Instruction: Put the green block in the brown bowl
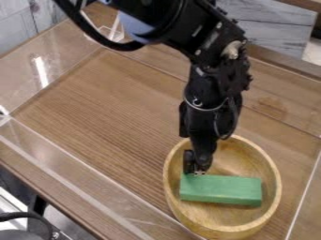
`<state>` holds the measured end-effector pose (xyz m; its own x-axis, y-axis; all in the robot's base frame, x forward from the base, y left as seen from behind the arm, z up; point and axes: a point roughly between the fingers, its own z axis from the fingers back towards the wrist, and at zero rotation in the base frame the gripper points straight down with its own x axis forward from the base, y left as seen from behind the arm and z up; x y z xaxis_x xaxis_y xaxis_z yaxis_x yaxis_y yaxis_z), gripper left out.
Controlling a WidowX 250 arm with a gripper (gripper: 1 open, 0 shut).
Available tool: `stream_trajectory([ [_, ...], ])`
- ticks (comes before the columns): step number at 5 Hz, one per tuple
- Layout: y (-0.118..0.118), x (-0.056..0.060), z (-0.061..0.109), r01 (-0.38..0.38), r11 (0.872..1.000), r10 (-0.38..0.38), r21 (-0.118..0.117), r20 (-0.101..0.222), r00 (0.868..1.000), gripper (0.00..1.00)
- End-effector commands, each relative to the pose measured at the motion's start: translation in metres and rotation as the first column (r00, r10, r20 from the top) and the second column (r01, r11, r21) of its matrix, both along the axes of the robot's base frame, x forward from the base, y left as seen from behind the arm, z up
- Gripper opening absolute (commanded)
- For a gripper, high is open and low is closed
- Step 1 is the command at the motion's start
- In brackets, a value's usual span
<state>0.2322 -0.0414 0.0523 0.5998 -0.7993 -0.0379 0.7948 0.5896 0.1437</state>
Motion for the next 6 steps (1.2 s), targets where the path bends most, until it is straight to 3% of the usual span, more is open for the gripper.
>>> stream_trajectory([
  [1, 0.002, 0.009, 0.006, -0.017, 1.0, 0.018, -0.015, 0.036, 0.999, 1.0],
  [5, 0.009, 0.013, -0.002, -0.057, 0.998, 0.059, -0.037, 0.033, 0.998, 1.0],
  [6, 0.01, 0.014, -0.005, -0.063, 0.997, 0.064, -0.042, 0.031, 0.997, 0.0],
])
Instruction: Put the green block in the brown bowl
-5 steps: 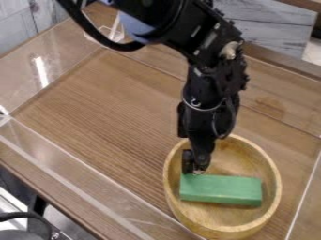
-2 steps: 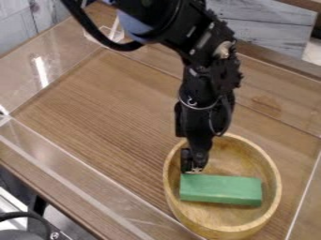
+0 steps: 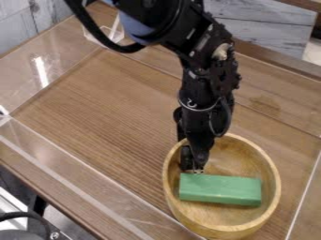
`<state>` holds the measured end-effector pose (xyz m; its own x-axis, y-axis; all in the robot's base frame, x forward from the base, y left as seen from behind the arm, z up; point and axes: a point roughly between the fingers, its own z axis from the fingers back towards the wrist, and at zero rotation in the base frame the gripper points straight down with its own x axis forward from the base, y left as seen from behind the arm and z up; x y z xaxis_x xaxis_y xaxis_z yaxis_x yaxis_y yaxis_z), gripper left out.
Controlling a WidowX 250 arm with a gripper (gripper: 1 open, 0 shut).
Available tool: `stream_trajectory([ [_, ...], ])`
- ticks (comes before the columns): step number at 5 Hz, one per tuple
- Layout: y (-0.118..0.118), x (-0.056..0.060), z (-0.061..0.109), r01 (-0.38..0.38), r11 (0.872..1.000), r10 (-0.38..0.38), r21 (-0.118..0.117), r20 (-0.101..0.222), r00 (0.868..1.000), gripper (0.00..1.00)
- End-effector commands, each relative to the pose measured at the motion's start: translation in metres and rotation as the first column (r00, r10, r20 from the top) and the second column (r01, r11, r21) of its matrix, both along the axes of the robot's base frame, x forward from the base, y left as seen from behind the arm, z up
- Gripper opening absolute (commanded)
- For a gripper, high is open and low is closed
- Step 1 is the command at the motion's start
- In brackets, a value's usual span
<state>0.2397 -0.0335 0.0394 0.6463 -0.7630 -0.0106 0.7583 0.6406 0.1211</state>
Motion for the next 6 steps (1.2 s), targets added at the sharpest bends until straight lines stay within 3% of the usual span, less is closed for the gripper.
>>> stream_trajectory([
  [1, 0.001, 0.004, 0.006, -0.017, 1.0, 0.017, -0.013, 0.024, 1.0, 0.0],
  [6, 0.0, -0.01, 0.016, -0.108, 0.992, 0.104, -0.07, -0.067, 0.992, 0.0],
])
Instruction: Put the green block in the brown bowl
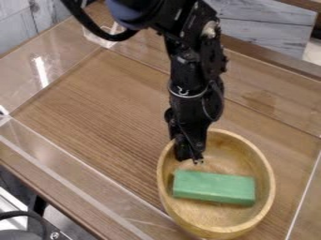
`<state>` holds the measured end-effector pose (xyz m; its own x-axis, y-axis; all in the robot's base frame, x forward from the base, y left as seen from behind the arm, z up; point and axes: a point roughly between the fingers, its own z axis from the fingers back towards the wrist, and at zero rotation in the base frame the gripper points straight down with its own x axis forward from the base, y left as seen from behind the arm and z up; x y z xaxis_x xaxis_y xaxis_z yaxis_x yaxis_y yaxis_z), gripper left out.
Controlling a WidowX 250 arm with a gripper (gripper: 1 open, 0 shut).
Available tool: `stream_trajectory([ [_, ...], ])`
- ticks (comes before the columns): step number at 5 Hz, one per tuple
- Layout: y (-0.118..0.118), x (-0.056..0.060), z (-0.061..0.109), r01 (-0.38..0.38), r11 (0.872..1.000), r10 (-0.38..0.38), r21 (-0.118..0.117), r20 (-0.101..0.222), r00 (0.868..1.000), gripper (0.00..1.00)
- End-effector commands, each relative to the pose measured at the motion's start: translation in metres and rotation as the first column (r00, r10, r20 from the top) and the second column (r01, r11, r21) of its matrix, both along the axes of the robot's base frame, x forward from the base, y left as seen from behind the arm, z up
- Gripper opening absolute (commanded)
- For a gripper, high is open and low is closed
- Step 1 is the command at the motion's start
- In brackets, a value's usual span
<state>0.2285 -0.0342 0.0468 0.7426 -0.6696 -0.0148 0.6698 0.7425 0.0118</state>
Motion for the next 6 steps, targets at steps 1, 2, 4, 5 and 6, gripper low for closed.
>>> stream_trajectory([
  [1, 0.001, -0.001, 0.012, 0.011, 1.0, -0.011, -0.015, 0.005, 1.0, 0.0],
  [2, 0.001, -0.004, 0.017, -0.008, 1.0, 0.008, -0.029, -0.011, 1.0, 0.0],
  [4, 0.001, -0.006, 0.03, -0.049, 0.997, 0.047, -0.052, -0.039, 0.998, 0.0],
  [5, 0.001, -0.004, 0.038, -0.064, 0.996, 0.062, -0.058, -0.043, 0.997, 0.0],
  [6, 0.001, 0.0, 0.046, -0.074, 0.995, 0.072, -0.06, -0.037, 0.997, 0.0],
])
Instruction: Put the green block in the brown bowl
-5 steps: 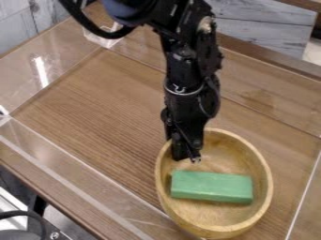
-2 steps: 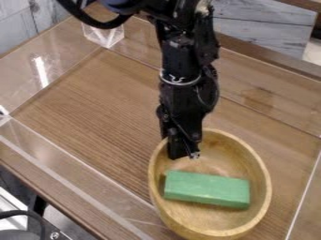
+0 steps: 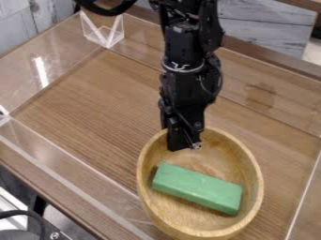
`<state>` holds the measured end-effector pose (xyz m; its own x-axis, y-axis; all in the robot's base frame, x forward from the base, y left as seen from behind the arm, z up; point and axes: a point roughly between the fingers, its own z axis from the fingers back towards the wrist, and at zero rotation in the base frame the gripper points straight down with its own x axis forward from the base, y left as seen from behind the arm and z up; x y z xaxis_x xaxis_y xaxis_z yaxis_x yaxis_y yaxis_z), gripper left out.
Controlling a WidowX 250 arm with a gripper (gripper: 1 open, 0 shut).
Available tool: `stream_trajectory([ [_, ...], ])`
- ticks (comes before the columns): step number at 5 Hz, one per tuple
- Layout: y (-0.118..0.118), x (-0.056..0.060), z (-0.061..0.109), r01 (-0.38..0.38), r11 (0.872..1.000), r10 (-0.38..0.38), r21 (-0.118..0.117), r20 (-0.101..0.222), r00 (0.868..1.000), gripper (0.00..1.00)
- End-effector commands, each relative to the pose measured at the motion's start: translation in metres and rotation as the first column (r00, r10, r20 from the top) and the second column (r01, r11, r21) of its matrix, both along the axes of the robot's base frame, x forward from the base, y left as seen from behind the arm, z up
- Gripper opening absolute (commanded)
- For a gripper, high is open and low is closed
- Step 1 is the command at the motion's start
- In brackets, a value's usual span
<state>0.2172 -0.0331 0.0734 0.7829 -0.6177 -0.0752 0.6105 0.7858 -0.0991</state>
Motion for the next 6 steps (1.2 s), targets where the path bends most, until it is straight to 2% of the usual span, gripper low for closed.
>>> stream_trajectory([
  [1, -0.013, 0.005, 0.016, 0.072, 0.997, -0.072, 0.0, 0.088, 0.993, 1.0],
  [2, -0.02, 0.003, 0.016, 0.119, 0.993, -0.119, 0.014, 0.106, 0.987, 1.0],
  [4, -0.027, 0.007, -0.01, 0.16, 0.987, -0.16, 0.018, 0.163, 0.974, 1.0],
  [5, -0.03, 0.008, -0.022, 0.175, 0.984, -0.175, 0.015, 0.178, 0.968, 1.0],
  [6, -0.032, 0.007, -0.028, 0.177, 0.984, -0.176, 0.012, 0.179, 0.968, 0.0],
])
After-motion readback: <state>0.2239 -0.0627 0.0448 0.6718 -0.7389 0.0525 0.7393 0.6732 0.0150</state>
